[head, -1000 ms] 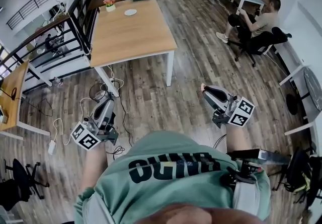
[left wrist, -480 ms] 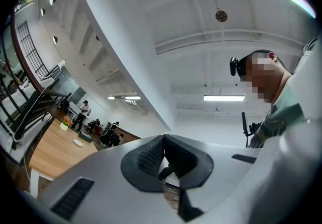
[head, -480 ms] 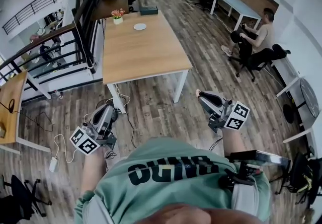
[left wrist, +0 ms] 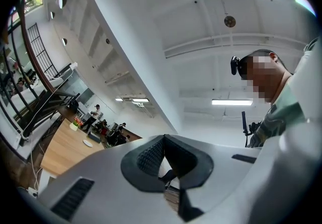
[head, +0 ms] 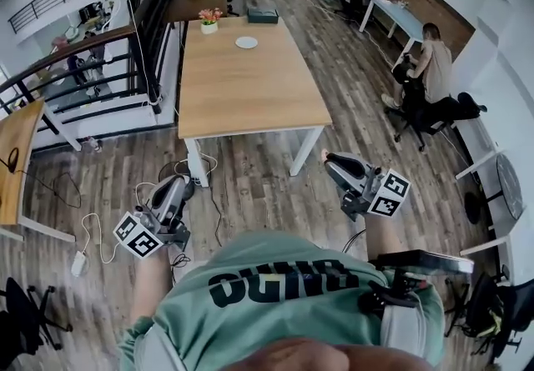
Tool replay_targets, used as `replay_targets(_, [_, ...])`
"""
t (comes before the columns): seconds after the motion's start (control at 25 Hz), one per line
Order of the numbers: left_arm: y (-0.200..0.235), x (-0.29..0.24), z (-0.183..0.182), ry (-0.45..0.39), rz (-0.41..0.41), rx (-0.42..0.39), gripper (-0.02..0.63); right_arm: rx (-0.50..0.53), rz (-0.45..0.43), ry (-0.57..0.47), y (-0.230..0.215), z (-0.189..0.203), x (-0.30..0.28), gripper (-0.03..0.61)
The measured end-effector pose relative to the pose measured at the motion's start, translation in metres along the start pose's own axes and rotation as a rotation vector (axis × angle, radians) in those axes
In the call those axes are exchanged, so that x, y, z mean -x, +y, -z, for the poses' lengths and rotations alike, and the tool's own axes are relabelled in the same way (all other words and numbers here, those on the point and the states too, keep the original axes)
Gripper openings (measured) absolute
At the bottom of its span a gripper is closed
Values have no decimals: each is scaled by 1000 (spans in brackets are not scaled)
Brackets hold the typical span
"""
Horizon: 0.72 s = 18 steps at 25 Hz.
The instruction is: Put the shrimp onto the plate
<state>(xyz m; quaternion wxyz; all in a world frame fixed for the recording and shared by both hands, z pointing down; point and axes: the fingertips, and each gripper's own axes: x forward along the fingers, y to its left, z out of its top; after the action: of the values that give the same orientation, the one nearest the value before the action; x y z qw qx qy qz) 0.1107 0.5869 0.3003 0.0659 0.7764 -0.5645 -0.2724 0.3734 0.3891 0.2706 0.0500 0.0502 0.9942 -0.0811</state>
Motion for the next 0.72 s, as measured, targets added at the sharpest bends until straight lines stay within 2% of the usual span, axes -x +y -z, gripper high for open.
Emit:
replay_targets(0.32, [19, -54, 17, 14, -48, -32, 6, -42, -68, -14, -73, 9, -3, 67])
replay_targets(0.52, [14, -118, 28, -16, -90, -67, 5, -57, -127, -22, -147, -7, 10, 67])
replay_targets(0.72, [14, -185, 57, -27, -126, -88, 5, -48, -187, -37, -224, -20, 29, 67])
